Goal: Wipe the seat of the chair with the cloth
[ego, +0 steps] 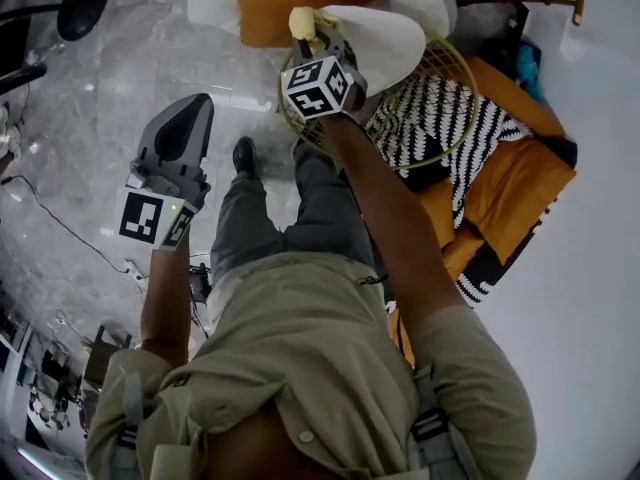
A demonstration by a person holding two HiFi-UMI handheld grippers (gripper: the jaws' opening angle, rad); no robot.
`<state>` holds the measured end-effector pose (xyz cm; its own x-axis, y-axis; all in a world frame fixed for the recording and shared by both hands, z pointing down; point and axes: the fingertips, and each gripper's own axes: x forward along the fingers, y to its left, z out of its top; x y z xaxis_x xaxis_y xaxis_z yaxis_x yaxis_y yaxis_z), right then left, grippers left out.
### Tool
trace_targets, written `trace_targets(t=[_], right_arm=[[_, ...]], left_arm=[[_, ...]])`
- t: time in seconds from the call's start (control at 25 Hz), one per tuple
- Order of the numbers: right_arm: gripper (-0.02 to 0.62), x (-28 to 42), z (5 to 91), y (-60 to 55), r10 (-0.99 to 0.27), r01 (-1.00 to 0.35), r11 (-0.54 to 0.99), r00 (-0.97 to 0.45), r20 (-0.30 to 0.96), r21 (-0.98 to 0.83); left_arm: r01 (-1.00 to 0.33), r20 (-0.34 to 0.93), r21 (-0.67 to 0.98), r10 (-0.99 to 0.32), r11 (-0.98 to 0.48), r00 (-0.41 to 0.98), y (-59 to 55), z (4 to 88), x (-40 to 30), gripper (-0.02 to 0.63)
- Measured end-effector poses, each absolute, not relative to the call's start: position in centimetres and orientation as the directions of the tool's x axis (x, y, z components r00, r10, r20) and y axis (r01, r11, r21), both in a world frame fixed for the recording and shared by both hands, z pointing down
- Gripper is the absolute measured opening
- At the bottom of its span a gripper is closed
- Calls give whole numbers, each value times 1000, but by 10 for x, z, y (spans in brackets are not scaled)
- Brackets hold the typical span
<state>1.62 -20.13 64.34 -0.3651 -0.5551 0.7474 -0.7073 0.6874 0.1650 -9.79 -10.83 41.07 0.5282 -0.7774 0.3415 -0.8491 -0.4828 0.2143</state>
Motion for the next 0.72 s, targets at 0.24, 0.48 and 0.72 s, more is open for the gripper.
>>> trace_targets(t=[0.24, 0.48, 0.72], right_arm=[[116, 90, 646, -204, -594, -730, 650, -316, 740, 211], [112, 276, 637, -212, -670, -920, 278, 19, 742, 275], [107, 290, 636, -203, -677, -921, 249, 57, 734, 301]], left_arm=[[-837, 375, 204, -749, -508, 546, -106, 423, -86, 15], [-828, 368, 205, -742, -523, 560, -109, 423, -82, 15], [-820, 360, 204, -738, -535, 571, -111, 422, -77, 15]])
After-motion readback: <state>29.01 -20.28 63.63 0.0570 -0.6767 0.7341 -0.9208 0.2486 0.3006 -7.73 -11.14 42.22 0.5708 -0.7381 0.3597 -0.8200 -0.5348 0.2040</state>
